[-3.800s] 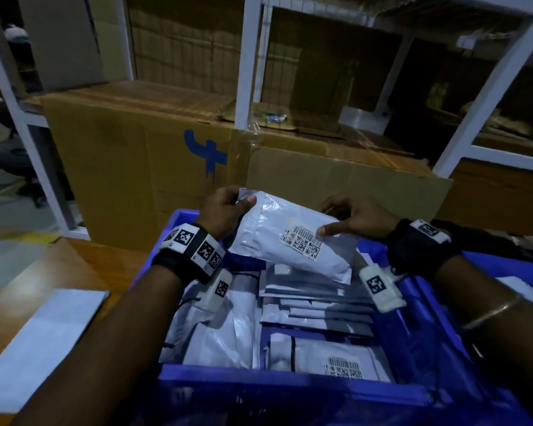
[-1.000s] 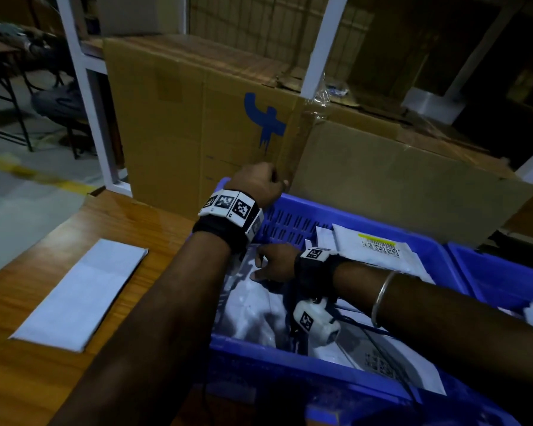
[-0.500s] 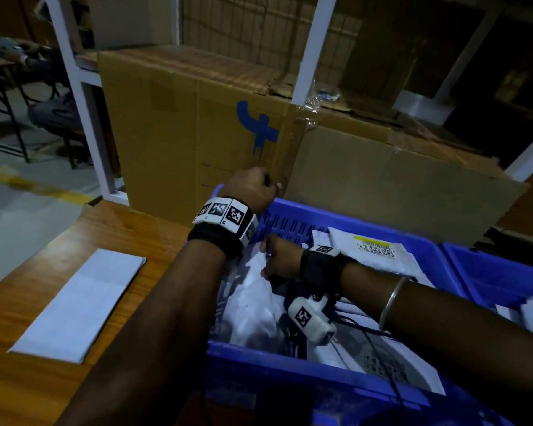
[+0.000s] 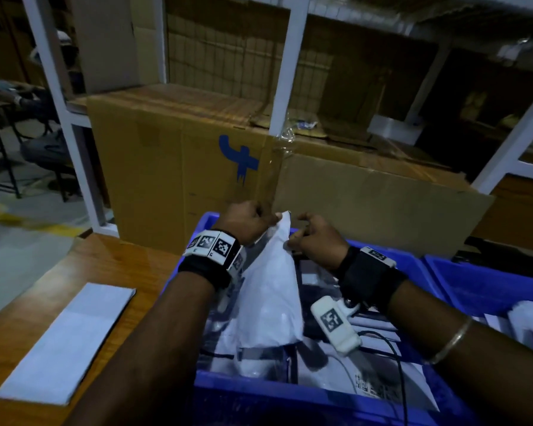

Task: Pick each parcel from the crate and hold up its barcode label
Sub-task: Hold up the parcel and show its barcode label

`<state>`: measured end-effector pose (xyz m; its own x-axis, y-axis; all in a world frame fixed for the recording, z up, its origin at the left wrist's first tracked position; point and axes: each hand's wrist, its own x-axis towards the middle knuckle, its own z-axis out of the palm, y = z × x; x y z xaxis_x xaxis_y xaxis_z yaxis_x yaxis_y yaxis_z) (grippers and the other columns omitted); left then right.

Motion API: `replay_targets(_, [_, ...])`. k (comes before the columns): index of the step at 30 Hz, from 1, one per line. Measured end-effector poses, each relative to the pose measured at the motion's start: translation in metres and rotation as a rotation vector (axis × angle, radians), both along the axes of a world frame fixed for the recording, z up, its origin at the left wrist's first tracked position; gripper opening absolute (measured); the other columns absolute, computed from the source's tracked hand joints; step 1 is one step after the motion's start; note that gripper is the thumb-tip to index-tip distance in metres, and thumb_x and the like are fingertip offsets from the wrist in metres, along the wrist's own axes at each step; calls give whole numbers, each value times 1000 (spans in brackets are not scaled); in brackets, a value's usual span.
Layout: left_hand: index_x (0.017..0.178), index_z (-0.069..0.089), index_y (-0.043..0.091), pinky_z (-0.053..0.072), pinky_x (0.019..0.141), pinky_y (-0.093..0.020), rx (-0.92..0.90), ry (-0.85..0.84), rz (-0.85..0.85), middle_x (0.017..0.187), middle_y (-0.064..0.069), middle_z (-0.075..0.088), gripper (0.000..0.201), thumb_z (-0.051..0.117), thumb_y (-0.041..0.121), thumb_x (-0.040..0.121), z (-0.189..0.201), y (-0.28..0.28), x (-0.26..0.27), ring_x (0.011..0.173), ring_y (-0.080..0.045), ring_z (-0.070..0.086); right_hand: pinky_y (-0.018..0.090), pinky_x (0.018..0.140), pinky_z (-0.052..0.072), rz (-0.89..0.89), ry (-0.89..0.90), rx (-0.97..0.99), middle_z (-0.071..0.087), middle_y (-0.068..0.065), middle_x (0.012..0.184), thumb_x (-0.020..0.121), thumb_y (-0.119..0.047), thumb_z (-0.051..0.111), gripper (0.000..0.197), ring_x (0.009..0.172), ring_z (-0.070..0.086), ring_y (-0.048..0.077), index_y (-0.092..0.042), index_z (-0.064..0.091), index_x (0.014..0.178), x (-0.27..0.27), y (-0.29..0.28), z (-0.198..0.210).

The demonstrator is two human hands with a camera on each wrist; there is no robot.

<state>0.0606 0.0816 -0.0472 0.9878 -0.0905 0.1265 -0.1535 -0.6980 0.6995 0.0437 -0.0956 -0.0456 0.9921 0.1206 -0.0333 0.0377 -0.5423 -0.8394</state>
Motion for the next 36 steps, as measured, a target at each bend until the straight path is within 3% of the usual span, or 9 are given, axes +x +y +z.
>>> replay_targets(2, [93,62,19,46,68,-28,6,7,-10,89,-8,71,46,64,63,80,-1,-3,-1,86,-23,65,47,84,56,-34,-45,31,69,0,70,61,-14,79,60,80,69,21,-9,57,117,0,-6,7])
replay_targets(5, [102,65,16,57,66,-33,-74,-1,-36,82,-7,72,65,63,73,72,2,-7,-5,74,-19,69,32,61,47,-26,-147,21,63,-5,56,70,-4,75,11,54,55,9,-13,74,77,-3,-13,16])
replay_targets(10, [76,66,10,57,61,-36,-298,-25,24,66,-9,71,57,64,67,77,11,-14,-14,61,-22,69,29,60,42,40,-238,71,68,1,61,75,-2,73,12,51,51,1,-12,76,69,-11,-6,19])
replay_targets(15, [72,67,11,53,55,-34,-386,-26,175,64,-8,66,44,73,55,70,12,-10,-9,62,-25,65,31,65,50,181,-251,89,71,1,64,74,-3,74,8,61,59,3,-10,77,70,-19,15,15])
replay_targets(20, [50,58,16,44,53,-37,-481,3,166,50,-5,56,12,58,26,59,8,-3,-7,51,-22,52,30,64,51,164,-222,148,73,7,70,75,-6,80,5,64,64,11,-8,77,75,-16,8,15])
replay_targets(27, [71,73,9,55,68,-46,-751,-95,293,77,-16,72,27,66,28,54,20,10,-4,75,-32,69,27,76,53,33,-307,130,73,5,84,74,-11,83,20,78,66,12,-7,72,90,1,-34,18])
replay_targets(30, [83,74,4,55,77,-48,-894,-126,252,88,-19,73,30,68,19,57,23,11,-5,82,-31,69,37,75,53,62,-202,212,72,16,87,80,-13,79,23,81,66,20,-4,67,97,10,-44,13])
replay_targets(32, [91,70,2,54,78,-48,-948,-112,223,89,-18,72,30,70,14,63,23,9,-6,83,-30,68,33,67,49,112,-95,265,73,19,93,86,-15,72,23,81,64,22,-2,65,103,9,-48,13])
replay_targets(36, [97,58,13,53,67,-35,-986,-91,220,87,-6,67,22,65,-1,82,23,5,-7,77,-25,65,36,77,50,159,35,375,74,16,99,78,-14,75,38,86,66,23,-3,63,113,9,-60,10])
